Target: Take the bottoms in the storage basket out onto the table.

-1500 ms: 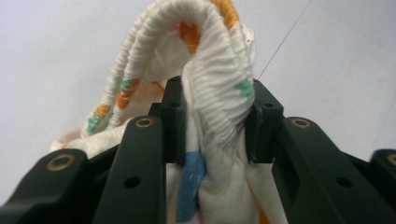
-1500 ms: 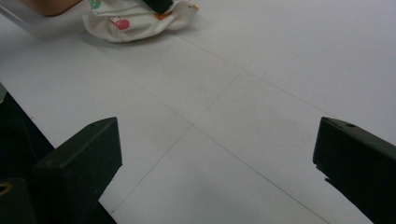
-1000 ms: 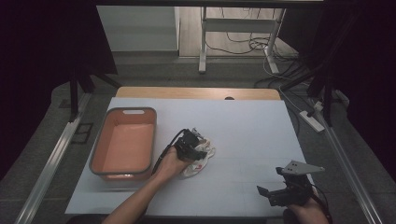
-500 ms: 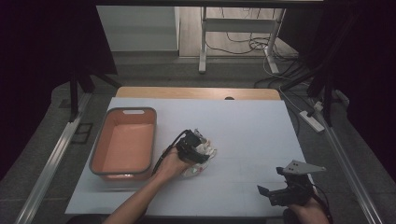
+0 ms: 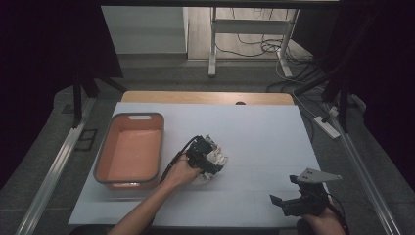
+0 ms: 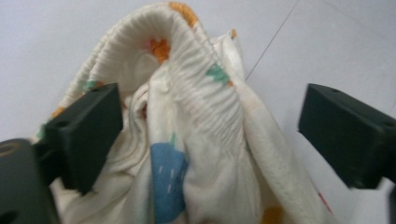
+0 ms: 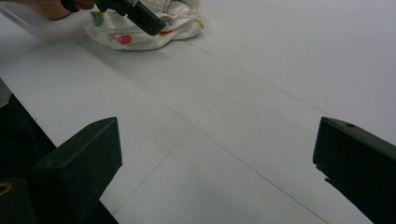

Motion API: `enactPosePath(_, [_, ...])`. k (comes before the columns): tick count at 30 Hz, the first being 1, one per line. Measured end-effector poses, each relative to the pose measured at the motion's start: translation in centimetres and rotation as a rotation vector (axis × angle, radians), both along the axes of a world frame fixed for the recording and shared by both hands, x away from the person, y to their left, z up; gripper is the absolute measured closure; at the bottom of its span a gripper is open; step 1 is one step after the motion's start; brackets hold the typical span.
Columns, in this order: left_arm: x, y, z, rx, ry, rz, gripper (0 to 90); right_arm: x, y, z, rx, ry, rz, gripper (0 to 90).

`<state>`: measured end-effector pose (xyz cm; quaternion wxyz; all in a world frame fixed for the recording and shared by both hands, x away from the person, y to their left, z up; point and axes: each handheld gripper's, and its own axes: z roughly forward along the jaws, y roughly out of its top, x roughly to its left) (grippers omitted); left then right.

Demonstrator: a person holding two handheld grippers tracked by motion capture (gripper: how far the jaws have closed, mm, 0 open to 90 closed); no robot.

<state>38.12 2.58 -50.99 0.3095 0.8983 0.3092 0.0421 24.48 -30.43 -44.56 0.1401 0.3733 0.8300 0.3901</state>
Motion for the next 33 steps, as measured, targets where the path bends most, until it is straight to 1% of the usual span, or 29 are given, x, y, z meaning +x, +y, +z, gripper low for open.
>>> enactPosePath(6, [0.1,0.4,0.0,-0.025,0.001,-0.015,0.7,0.0,0.0,0.0,-0.001,0.0,0.001,1.9])
enactPosePath(7, [0.2,0.5,0.0,-0.048,0.004,-0.013,0.4,0.0,0.0,0.0,-0.001,0.0,0.002,1.9])
enactPosePath(8, [0.2,0.5,0.0,-0.048,0.004,-0.013,0.1,0.0,0.0,0.0,-0.001,0.0,0.002,1.9])
enactPosePath(13, [0.3,0.9,0.3,-0.107,0.015,-0.021,0.0,0.0,0.0,0.0,-0.001,0.0,0.004,1.9])
enactPosePath(15, [0.3,0.9,0.5,-0.124,0.016,-0.025,0.0,0.0,0.0,0.0,-0.003,0.0,0.005,1.9])
enactPosePath(20, [0.1,0.8,1.0,-0.112,-0.013,-0.052,0.0,0.0,0.0,0.0,-0.004,0.0,0.005,1.9])
enactPosePath(22, [0.0,0.9,1.1,-0.118,-0.016,-0.055,0.0,0.0,0.1,0.0,-0.004,0.0,0.005,1.9])
enactPosePath(26, [0.0,1.0,1.4,-0.136,-0.008,-0.075,0.5,0.0,0.1,0.0,-0.005,0.0,0.005,1.9])
enactPosePath(28, [-0.1,1.1,1.5,-0.138,-0.01,-0.089,0.5,0.0,0.1,0.0,-0.005,0.0,0.005,1.9])
enactPosePath(33, [-0.3,1.4,1.6,-0.159,0.0,-0.1,0.3,0.0,0.1,0.0,-0.006,0.0,0.005,1.9])
